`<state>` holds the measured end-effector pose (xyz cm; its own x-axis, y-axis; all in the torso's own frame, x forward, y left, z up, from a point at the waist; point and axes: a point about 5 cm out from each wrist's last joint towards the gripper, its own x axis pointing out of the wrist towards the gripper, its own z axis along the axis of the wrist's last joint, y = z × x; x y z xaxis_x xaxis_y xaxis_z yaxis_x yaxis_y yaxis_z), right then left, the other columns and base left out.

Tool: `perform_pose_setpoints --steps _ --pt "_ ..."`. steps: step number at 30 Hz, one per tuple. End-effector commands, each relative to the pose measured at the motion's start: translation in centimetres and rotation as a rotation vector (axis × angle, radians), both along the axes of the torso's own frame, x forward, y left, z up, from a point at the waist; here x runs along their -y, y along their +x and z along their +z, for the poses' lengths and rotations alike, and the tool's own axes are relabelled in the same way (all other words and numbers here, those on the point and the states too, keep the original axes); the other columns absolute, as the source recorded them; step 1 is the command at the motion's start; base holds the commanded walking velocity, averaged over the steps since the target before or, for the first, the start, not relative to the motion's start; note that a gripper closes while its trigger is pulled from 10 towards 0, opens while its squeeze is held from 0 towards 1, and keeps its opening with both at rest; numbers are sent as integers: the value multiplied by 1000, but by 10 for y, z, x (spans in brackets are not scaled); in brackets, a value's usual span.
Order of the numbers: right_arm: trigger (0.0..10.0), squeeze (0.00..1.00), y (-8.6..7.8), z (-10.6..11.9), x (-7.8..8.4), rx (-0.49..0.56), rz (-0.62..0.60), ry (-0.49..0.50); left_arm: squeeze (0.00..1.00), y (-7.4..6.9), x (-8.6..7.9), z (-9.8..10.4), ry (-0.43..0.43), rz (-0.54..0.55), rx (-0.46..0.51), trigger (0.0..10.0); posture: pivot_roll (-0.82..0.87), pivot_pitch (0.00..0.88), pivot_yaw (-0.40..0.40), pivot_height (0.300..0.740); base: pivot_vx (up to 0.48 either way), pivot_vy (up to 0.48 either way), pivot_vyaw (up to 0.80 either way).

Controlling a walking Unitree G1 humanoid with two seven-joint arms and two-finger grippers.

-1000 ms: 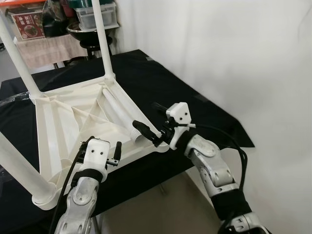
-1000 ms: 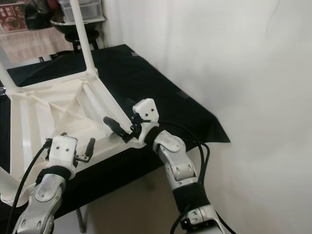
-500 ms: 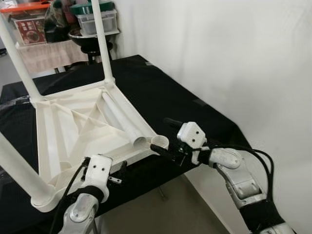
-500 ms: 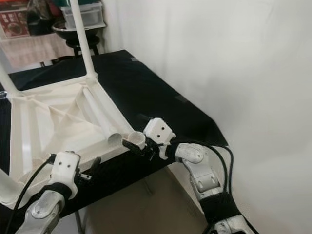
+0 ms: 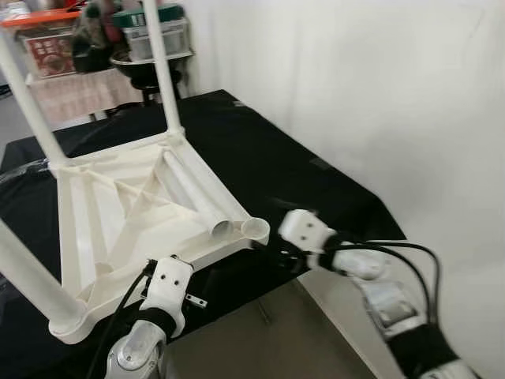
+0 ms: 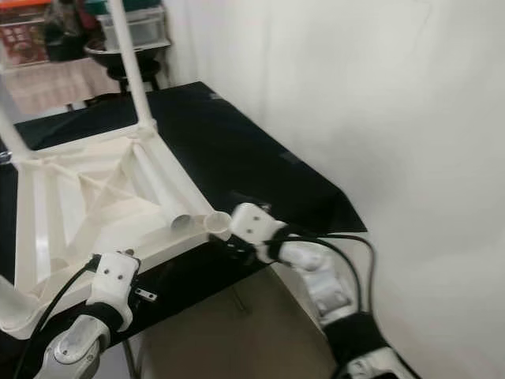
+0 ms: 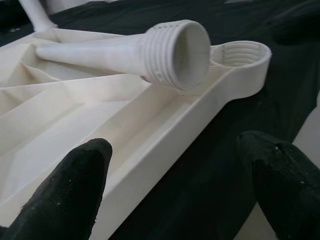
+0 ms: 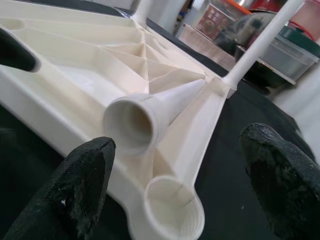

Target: Building children table

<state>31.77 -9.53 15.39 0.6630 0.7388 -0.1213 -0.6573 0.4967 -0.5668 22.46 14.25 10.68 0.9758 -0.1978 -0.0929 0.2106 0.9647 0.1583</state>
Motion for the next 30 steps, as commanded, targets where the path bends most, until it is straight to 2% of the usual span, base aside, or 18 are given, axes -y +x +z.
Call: perform_pose_setpoints --steps 1,4,5,12,15,18,23,30 --pt "10000 0 6 -4 -2 0 -38 -35 0 -1 -5 -1 7 29 -12 10000 -47 0 42 740 0 0 0" --pt "10000 0 9 -5 -4 3 -49 -46 0 -1 -5 -2 8 32 -13 10000 -41 0 42 740 0 0 0" --pt "10000 0 17 -6 -9 8 -66 -66 0 -1 -4 -2 14 34 -15 10000 -34 0 38 740 0 0 0" --pt "10000 0 29 -16 -24 -25 -71 -135 0 -1 -3 -1 19 35 -17 10000 -20 0 34 740 0 0 0" --pt "10000 0 33 -15 -27 -23 -87 -131 0 -1 -3 -1 23 36 -17 10000 -16 0 33 740 0 0 0" --pt "10000 0 44 -10 -32 -2 -154 -129 0 -2 -3 -1 26 41 -15 10000 -10 0 30 740 0 0 0" --pt "10000 0 53 -5 -36 18 -225 -122 0 -2 -3 -1 29 44 -15 10000 -4 0 28 740 0 0 0" --pt "10000 0 50 -13 -50 9 -248 -135 0 -2 -3 0 27 46 -14 10000 -7 0 26 740 0 0 0"
